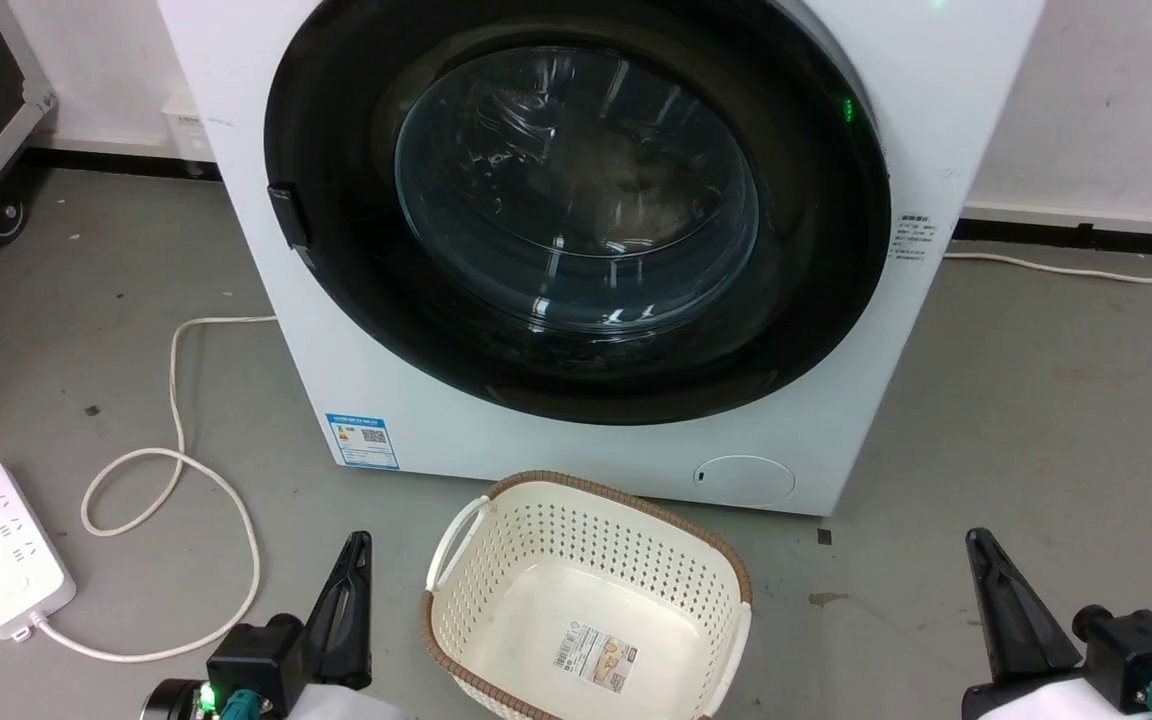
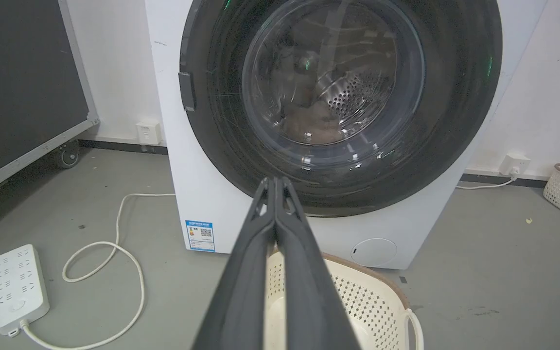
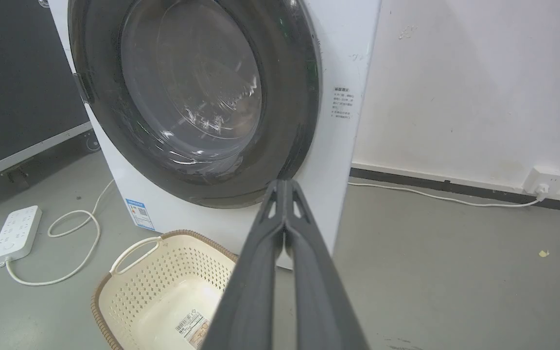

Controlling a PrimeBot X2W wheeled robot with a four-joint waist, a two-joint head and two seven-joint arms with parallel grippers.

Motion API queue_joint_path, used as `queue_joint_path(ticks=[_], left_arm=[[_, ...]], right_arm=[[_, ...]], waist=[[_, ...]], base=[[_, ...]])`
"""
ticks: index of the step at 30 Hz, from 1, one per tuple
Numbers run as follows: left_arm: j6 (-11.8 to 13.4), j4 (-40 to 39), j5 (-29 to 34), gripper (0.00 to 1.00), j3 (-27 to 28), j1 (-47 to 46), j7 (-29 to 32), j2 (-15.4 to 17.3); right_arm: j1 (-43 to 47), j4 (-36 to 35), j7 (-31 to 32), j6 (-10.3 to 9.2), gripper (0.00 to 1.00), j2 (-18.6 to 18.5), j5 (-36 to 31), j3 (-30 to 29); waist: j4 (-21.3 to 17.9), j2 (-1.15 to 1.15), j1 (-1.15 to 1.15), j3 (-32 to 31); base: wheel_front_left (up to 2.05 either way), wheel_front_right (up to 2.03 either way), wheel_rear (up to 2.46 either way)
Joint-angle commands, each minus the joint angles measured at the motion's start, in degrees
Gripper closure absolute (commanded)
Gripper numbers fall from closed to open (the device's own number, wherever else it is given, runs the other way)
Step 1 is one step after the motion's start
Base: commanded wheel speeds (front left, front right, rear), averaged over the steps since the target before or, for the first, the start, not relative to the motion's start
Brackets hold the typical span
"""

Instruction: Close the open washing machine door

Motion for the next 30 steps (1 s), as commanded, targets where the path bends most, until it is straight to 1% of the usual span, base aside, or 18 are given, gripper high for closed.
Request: queue_joint_path(ticks=[1,30], left_arm=[[0.21,-0.37,0.49,1.0,0.28,-0.45,0.35,0.01],[0.82,-1.89,2.54,1.0,1.38,-1.1,3.99,0.03]], right_arm=[[-0.53,-0.45,0.36,0.01,1.0,0.07,-0.31,0.23],[-1.37,-2.0,4.01,0.02,1.0,0.15,-0.83,1.59]], waist=[[-0.04,0.0,0.0,0.01],[-0.85,0.0,0.0,0.33]], base=[[0.0,0.0,0.0],[0.0,0.0,0.0]])
